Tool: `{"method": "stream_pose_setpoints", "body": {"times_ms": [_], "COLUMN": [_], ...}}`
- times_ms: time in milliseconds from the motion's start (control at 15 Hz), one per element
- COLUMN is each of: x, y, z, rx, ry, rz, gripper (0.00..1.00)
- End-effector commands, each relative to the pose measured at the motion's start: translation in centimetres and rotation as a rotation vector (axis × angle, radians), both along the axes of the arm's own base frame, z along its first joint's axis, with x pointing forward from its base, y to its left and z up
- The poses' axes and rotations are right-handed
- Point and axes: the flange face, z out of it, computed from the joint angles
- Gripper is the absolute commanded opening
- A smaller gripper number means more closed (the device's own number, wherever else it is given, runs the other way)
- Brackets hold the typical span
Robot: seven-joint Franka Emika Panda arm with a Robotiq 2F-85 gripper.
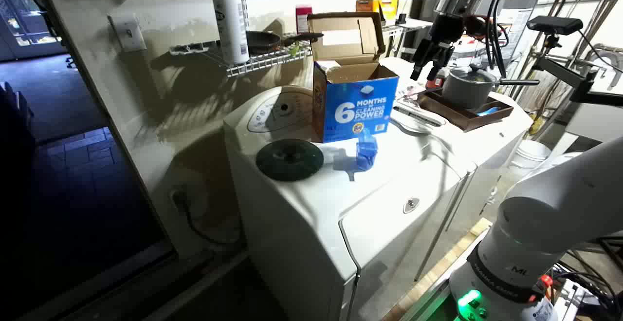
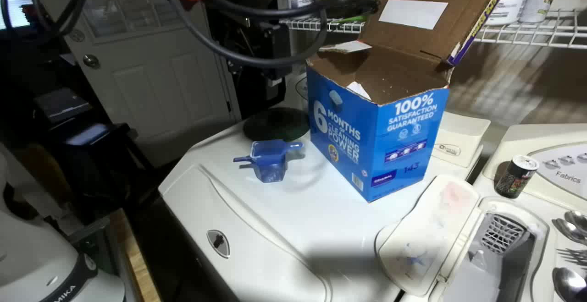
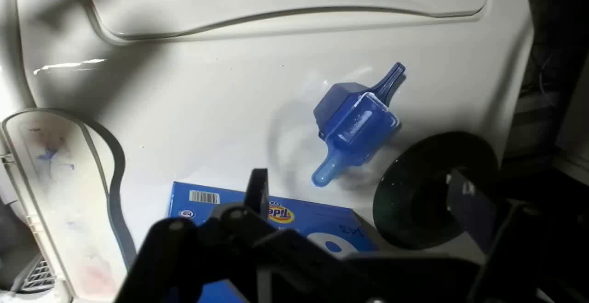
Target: Unstack the scoops, then turn the right scoop to the right and stack the scoops together
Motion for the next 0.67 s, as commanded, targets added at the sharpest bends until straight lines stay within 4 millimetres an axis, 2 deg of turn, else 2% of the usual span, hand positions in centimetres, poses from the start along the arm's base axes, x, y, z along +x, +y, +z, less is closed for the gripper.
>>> {"method": "stream_pose_setpoints", "body": {"times_ms": [0, 333, 600], "x": [0.0, 0.0, 0.8], "y": [0.0, 0.0, 0.3], "z": [0.0, 0.0, -2.6], "rx": [0.000, 0.000, 0.062], "ry": [0.001, 0.001, 0.039], "rz": [0.000, 0.000, -0.029], "gripper": [1.00, 1.00, 1.00]}}
